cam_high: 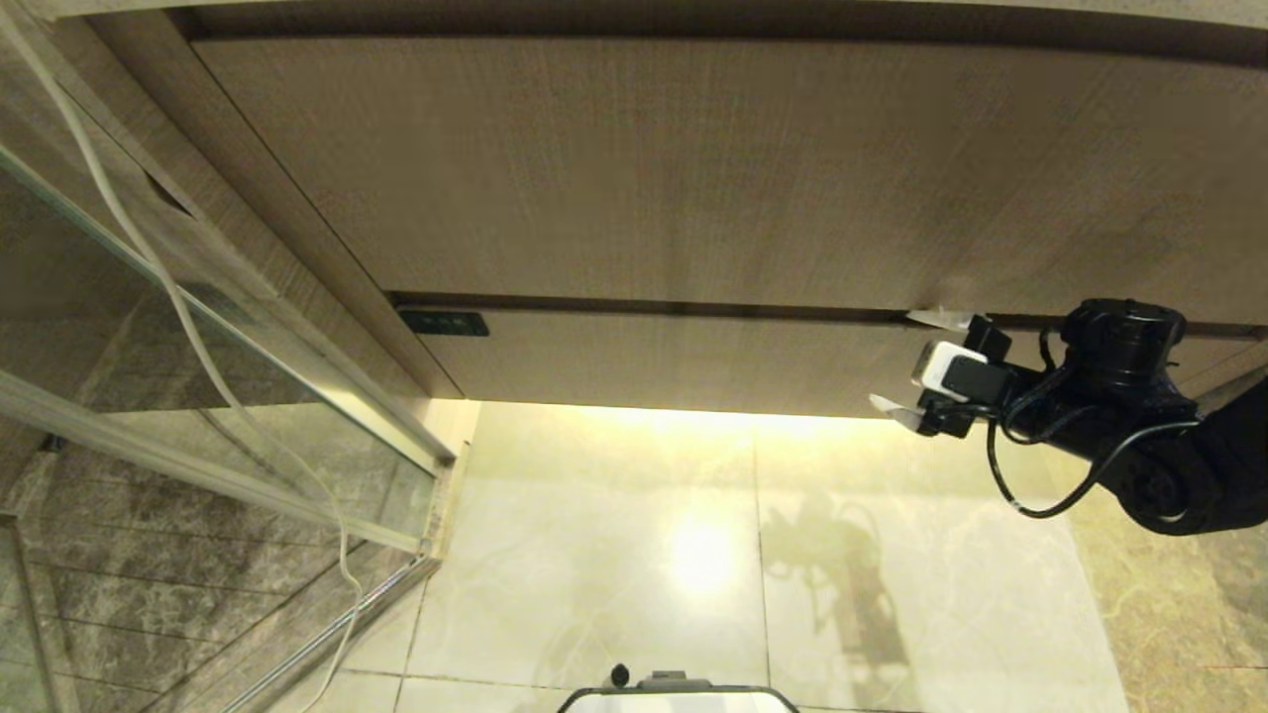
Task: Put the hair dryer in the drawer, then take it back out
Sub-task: Pull open the drawer
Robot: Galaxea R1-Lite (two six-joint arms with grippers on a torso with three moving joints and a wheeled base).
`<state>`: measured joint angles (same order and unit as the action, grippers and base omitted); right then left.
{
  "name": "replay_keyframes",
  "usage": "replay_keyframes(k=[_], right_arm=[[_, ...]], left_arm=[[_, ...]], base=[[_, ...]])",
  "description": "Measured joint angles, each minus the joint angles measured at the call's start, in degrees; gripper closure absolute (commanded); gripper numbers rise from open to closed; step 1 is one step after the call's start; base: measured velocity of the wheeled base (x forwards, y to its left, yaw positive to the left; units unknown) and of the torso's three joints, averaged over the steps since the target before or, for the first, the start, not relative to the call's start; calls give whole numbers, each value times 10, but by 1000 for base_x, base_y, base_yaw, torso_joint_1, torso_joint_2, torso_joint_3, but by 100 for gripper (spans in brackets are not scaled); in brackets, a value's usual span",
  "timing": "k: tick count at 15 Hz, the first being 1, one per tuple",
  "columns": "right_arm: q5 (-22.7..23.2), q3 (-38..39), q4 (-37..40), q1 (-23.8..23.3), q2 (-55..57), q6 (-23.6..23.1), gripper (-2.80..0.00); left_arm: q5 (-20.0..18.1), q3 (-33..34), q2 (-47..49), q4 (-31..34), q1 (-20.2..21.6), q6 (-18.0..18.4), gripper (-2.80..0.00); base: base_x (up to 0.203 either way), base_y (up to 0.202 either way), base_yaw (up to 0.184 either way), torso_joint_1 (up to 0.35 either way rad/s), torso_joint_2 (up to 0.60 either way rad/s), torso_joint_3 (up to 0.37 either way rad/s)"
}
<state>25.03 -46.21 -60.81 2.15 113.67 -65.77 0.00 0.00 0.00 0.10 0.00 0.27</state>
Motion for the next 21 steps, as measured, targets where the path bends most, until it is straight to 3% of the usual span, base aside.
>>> replay_keyframes(k=[17, 21], right_arm=[[-3, -17, 8, -23, 46, -13, -280], [-3, -17, 47, -28, 50, -16, -280]], left_arm=[[0, 0, 0, 0, 0, 0, 0], [0, 0, 0, 0, 0, 0, 0]], base=[[0, 0, 0, 0, 0, 0], [0, 0, 0, 0, 0, 0]])
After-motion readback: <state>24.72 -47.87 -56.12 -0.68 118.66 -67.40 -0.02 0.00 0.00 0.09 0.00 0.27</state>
